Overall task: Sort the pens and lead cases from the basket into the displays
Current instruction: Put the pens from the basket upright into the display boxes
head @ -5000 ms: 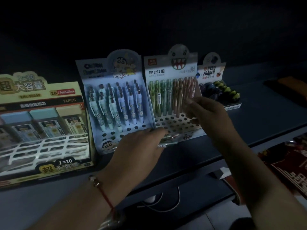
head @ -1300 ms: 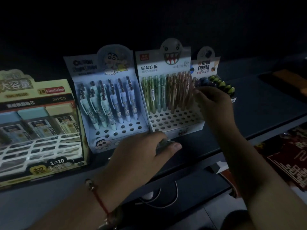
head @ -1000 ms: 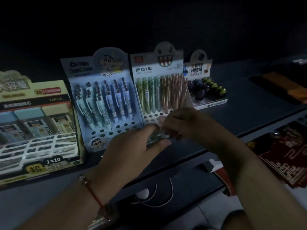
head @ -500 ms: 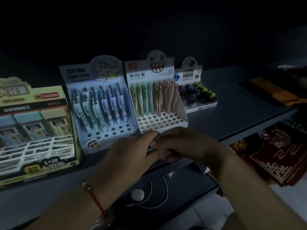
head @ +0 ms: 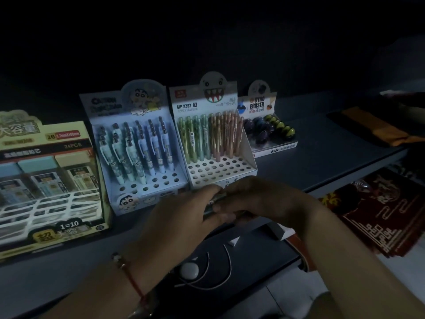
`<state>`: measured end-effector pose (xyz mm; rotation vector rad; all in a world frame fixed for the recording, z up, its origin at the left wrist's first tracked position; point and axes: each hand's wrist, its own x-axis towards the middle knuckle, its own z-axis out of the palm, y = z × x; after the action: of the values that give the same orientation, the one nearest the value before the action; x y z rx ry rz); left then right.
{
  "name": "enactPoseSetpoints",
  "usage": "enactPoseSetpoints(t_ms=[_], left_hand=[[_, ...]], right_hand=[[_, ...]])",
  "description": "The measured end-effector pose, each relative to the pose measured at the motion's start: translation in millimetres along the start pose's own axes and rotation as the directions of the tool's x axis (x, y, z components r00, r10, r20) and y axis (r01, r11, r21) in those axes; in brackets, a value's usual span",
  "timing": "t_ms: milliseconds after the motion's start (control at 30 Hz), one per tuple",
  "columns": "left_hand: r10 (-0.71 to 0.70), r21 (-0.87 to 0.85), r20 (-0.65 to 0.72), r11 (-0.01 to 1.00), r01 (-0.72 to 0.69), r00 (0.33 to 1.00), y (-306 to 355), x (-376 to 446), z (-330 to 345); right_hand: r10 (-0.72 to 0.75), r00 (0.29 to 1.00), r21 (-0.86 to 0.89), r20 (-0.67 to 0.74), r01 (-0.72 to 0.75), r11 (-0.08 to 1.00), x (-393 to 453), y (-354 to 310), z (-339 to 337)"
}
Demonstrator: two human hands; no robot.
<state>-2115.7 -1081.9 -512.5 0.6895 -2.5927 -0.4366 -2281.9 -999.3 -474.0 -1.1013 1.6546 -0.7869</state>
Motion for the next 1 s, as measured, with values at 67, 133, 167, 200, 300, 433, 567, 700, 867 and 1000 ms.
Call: enactPoseSetpoints(t_ms=[67, 133, 167, 200, 300, 433, 567, 700, 867, 1000], left_hand=[[0.000, 0.000, 0.005, 1.000, 0.000, 1.000, 1.1, -0.6, 1.0], [0.003, 0.011, -0.008, 1.000, -0.003, 1.000, 2.3, 0.0, 1.4], [0.007, 0.022, -0.025, 1.000, -0.006, 1.000, 2.8, 0.3, 0.7], [0.006, 0.035, -0.040, 0.999, -0.005, 0.999, 2.5, 0.5, -0.1], [-0.013, 0.053, -0.044, 0.998, 0.016, 0.999, -0.2, -0.7, -4.5], [-0.035, 0.041, -0.045, 0.998, 0.037, 0.998, -3.4, -1.5, -10.8], [-0.056, 0.039, -0.059, 0.998, 0.059, 0.997, -3.5, -1.8, -15.3], [-0.070, 0.056, -0.078, 0.996, 0.074, 0.994, -0.7, -1.2, -16.6], [-0.063, 0.014, -0.064, 0.998, 0.064, 0.996, 1.3, -3.7, -15.9], [-0.058, 0.004, -0.062, 0.998, 0.058, 0.996, -0.3, -3.0, -14.3]], right_hand=[[0.004, 1.000, -0.013, -0.004, -0.004, 1.000, 0.1, 0.5, -0.6], [0.003, 1.000, -0.012, -0.017, -0.003, 1.000, 0.2, 0.5, -3.7], [0.006, 1.000, -0.007, -0.024, -0.006, 1.000, -0.4, 0.3, -5.9], [0.009, 0.999, -0.005, -0.033, -0.009, 1.000, -1.6, 0.1, -9.0], [0.015, 0.997, 0.036, -0.073, -0.013, 0.999, -7.8, 1.0, -21.9], [0.034, 0.979, 0.210, -0.199, 0.008, 0.978, -18.2, 1.0, -35.6], [0.028, 0.941, 0.374, -0.337, 0.107, 0.921, -21.6, 3.1, -43.0], [0.013, 0.890, 0.469, -0.456, 0.227, 0.854, -21.6, 7.5, -49.3], [-0.018, 0.818, 0.503, -0.575, 0.370, 0.781, -12.2, 10.9, -50.7], [-0.069, 0.720, 0.340, -0.690, 0.406, 0.848, 0.8, 7.2, -41.6]])
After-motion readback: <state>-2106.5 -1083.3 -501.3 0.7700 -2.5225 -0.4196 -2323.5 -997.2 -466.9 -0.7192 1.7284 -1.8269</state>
